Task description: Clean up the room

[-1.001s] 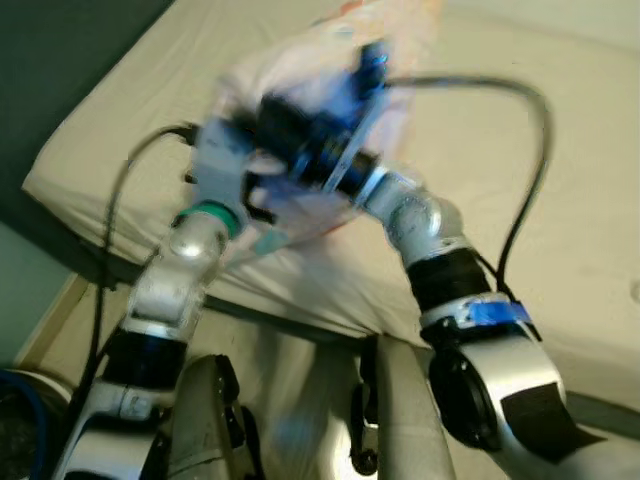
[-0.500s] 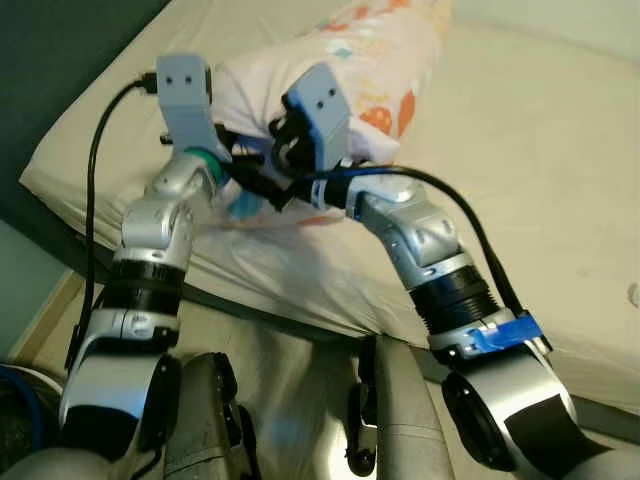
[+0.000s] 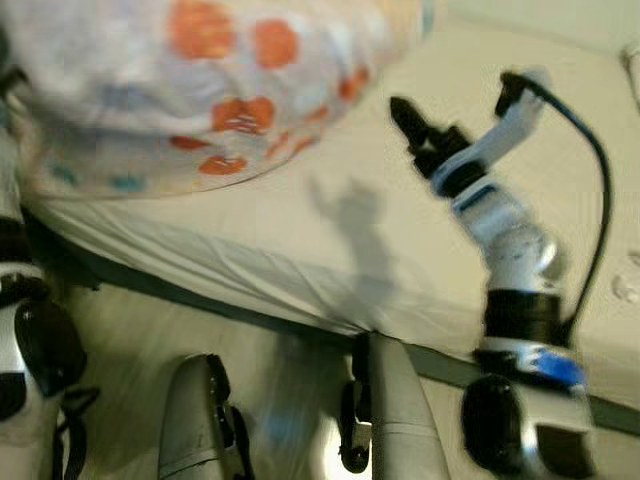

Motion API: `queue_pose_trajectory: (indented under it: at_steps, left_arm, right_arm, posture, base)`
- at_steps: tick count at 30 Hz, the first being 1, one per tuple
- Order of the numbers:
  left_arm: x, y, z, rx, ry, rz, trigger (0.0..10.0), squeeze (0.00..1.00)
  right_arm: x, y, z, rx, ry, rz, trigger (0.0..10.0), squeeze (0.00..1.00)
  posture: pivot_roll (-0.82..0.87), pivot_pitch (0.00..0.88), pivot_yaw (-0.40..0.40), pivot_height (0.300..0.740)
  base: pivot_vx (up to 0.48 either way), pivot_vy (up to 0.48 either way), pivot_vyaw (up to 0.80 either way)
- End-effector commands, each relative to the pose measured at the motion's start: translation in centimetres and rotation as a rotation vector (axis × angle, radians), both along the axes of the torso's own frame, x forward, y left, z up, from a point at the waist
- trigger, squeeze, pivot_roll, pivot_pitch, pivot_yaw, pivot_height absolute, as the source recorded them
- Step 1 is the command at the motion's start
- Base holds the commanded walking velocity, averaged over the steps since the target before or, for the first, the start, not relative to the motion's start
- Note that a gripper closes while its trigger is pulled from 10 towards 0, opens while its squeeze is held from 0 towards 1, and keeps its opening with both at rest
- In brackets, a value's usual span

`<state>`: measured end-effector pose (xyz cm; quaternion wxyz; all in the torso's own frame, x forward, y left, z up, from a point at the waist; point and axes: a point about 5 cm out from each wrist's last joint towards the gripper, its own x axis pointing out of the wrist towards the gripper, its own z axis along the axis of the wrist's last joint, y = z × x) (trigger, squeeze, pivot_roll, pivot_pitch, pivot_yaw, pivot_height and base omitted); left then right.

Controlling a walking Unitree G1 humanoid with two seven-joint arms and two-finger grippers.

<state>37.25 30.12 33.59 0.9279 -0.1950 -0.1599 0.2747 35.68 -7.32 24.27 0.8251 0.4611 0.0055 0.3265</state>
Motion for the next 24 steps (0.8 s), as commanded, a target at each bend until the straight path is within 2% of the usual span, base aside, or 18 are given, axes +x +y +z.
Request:
queue_pose_trajectory:
  at_steps: [1,2,5,6,8,11,12,14,15,16,17,18,19,20,21,22,23,24]
  left_arm:
    - [-0.3,1.2,-1.0,-0.02,0.028,0.038,0.0,0.0]
    - [-0.4,1.4,-0.4,-0.015,0.013,0.05,0.0,0.0]
    - [-0.5,1.6,0.1,-0.012,0.0,0.059,0.0,0.0]
    - [-0.4,1.8,0.4,-0.017,-0.005,0.071,0.0,0.0]
    - [-0.3,2.1,0.4,-0.032,0.018,0.092,0.0,0.0]
    - [-0.3,2.1,0.4,-0.032,0.018,0.092,0.0,0.0]
    - [-0.2,2.1,0.1,-0.046,0.031,0.096,0.0,0.0]
    - [0.0,1.8,-0.8,-0.038,0.061,0.095,0.0,0.0]
    - [0.0,1.8,-0.8,-0.038,0.061,0.095,0.0,0.0]
    - [0.2,1.3,-1.0,0.008,0.066,0.064,0.0,0.0]
    - [0.5,0.5,-1.1,0.095,0.072,0.013,9.5,0.0]
    - [0.5,0.5,-1.1,0.095,0.072,0.013,9.5,0.0]
    - [0.6,-0.3,-1.1,0.169,0.074,-0.034,9.5,0.0]
    - [0.6,-0.3,-1.1,0.169,0.074,-0.034,9.5,0.0]
    - [0.7,-1.4,-1.2,0.294,0.081,-0.097,10.0,0.0]
    - [0.6,-3.2,-1.8,0.439,0.092,-0.24,10.0,0.0]
    - [0.6,-3.2,-1.8,0.439,0.092,-0.24,10.0,0.0]
    - [0.2,-5.2,-2.9,0.596,0.116,-0.411,10.0,0.0]
  right_arm:
    - [-0.5,-0.4,0.0,0.135,0.012,-0.019,10.0,0.0]
    - [-1.0,0.3,-0.6,0.225,0.05,0.015,10.0,0.0]
    - [-1.3,1.0,-1.8,0.183,0.071,0.023,10.0,0.0]
    - [-1.4,1.3,-2.9,0.09,0.089,0.013,10.0,0.0]
    - [-1.0,0.7,-4.0,-0.084,0.091,-0.061,10.0,0.0]
    - [-1.0,0.7,-4.0,-0.084,0.091,-0.061,10.0,0.0]
    - [-0.6,-0.1,-4.2,-0.139,0.102,-0.123,10.0,0.0]
    - [1.1,-3.4,-4.9,-0.331,0.151,-0.389,10.0,0.0]
    - [1.1,-3.4,-4.9,-0.331,0.151,-0.389,10.0,0.0]
    - [1.6,-4.8,-4.9,-0.391,0.168,-0.494,10.0,0.0]
    - [1.8,-5.8,-4.6,-0.418,0.158,-0.568,10.0,0.0]
    - [1.8,-5.8,-4.6,-0.418,0.158,-0.568,10.0,0.0]
    - [1.9,-6.3,-4.2,-0.418,0.147,-0.607,10.0,0.0]
    - [1.9,-6.3,-4.2,-0.418,0.147,-0.607,10.0,0.0]
    - [1.7,-6.6,-3.6,-0.392,0.113,-0.625,10.0,0.0]
    - [1.3,-6.9,-3.3,-0.418,0.089,-0.663,10.0,0.0]
    - [1.3,-6.9,-3.3,-0.418,0.089,-0.663,10.0,0.0]
    - [0.9,-7.9,-4.2,-0.489,0.166,-0.755,10.0,0.0]
  posture:
    - [-0.03,0.185,-0.027,0.583]
    - [-0.02,0.186,-0.025,0.583]
    - [-0.02,0.185,-0.022,0.583]
    - [-0.02,0.185,-0.022,0.583]
    - [-0.02,0.183,-0.021,0.583]
    - [-0.02,0.183,-0.021,0.583]
    - [-0.02,0.184,-0.021,0.583]
    - [-0.02,0.183,-0.018,0.583]
    - [-0.02,0.183,-0.018,0.583]
    - [-0.02,0.181,-0.016,0.583]
    - [-0.01,0.182,-0.015,0.583]
    - [-0.01,0.182,-0.015,0.583]
    - [-0.01,0.182,-0.015,0.583]
    - [-0.01,0.182,-0.015,0.583]
    - [-0.01,0.185,-0.014,0.583]
    - [-0.01,0.187,-0.012,0.583]
    - [-0.01,0.187,-0.012,0.583]
    - [0.0,0.191,-0.013,0.583]
  base:
    - [0.0,0.0,0.0]
    - [0.0,0.0,0.0]
    - [0.0,0.0,0.0]
    - [0.0,0.0,0.0]
    - [0.0,0.0,0.0]
    - [0.0,0.0,0.0]
    - [0.0,0.0,0.0]
    - [0.0,0.0,0.0]
    - [0.0,0.0,0.0]
    - [0.0,0.0,0.0]
    - [0.0,0.0,0.0]
    - [0.0,0.0,0.0]
    - [0.0,0.0,0.0]
    - [0.0,0.0,0.0]
    - [0.0,0.0,0.0]
    - [0.0,0.0,0.0]
    - [0.0,0.0,0.0]
    - [0.0,0.0,0.0]
